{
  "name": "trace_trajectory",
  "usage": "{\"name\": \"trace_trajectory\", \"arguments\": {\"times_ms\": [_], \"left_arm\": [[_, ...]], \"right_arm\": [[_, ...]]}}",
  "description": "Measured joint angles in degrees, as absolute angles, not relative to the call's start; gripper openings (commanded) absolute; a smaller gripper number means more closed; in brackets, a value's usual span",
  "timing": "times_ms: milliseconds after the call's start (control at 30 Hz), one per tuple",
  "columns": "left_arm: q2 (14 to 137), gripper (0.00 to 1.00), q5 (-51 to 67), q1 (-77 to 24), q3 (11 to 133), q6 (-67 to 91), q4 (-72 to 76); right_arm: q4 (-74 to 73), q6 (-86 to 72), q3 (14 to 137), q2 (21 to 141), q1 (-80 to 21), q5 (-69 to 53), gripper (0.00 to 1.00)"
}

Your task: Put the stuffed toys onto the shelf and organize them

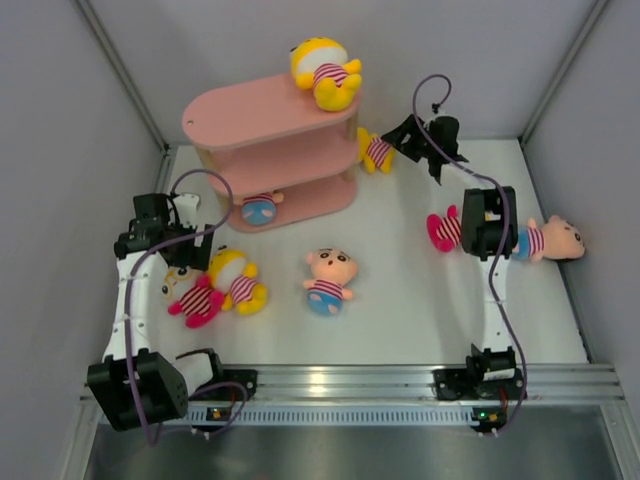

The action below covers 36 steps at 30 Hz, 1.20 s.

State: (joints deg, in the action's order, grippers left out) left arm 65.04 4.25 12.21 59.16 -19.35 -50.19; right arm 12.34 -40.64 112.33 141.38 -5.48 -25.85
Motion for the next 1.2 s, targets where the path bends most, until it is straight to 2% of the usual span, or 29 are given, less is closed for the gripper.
{"name": "trace_trajectory", "arguments": {"times_ms": [167,200,233,267,333,367,400,467,533,700,767,900,1000,1100,1200], "left_arm": [[65.93,0.99,4.05,11.99,59.20,-19.33,-50.24],[66.15,0.99,4.03,11.97,59.22,-19.33,-50.24],[66.28,0.99,4.03,11.97,59.24,-19.33,-50.22],[66.37,0.99,4.01,11.94,59.24,-19.33,-50.24],[66.39,0.99,3.97,11.94,59.27,-19.31,-50.24],[66.39,0.99,3.95,11.90,59.27,-19.29,-50.26],[66.39,0.99,3.95,11.90,59.27,-19.25,-50.24],[66.39,0.99,4.25,11.88,59.35,-19.20,-50.57],[66.24,0.98,5.04,11.86,59.90,-19.18,-51.46],[63.72,0.99,8.75,11.57,62.76,-18.76,-53.58],[62.02,0.99,11.03,11.46,64.60,-18.52,-54.61],[58.30,0.99,16.53,11.35,68.14,-18.09,-56.97],[56.05,0.99,20.29,11.27,70.72,-18.11,-59.57],[53.47,0.99,23.73,11.20,73.91,-18.15,-62.28],[50.15,0.99,27.46,11.20,76.40,-18.11,-64.03]], "right_arm": [[13.54,-43.66,114.41,146.52,-5.93,-25.76,0.73],[13.08,-43.92,115.37,147.70,-6.02,-25.36,0.70],[12.71,-44.21,115.83,148.27,-6.13,-25.04,0.64],[12.40,-44.60,116.01,148.49,-6.35,-24.77,0.43],[12.49,-45.43,116.44,148.49,-6.98,-24.58,0.19],[12.56,-45.65,116.71,148.46,-7.29,-24.47,0.03],[12.53,-45.60,116.68,148.33,-7.53,-24.49,0.00],[13.80,-46.17,113.34,146.78,-7.75,-23.83,0.00],[14.90,-46.24,104.81,141.69,-7.64,-22.72,0.00],[14.66,-42.41,76.03,116.22,-5.15,-15.03,0.00],[13.17,-39.22,68.82,104.29,-3.84,-11.53,0.00],[10.94,-28.95,62.52,79.55,-5.39,-0.86,0.00],[11.55,-19.97,61.89,62.70,-13.15,5.26,0.00],[11.18,-12.38,62.06,51.09,-22.11,6.48,0.00],[8.49,-6.39,65.12,45.21,-28.56,6.24,0.00]]}}
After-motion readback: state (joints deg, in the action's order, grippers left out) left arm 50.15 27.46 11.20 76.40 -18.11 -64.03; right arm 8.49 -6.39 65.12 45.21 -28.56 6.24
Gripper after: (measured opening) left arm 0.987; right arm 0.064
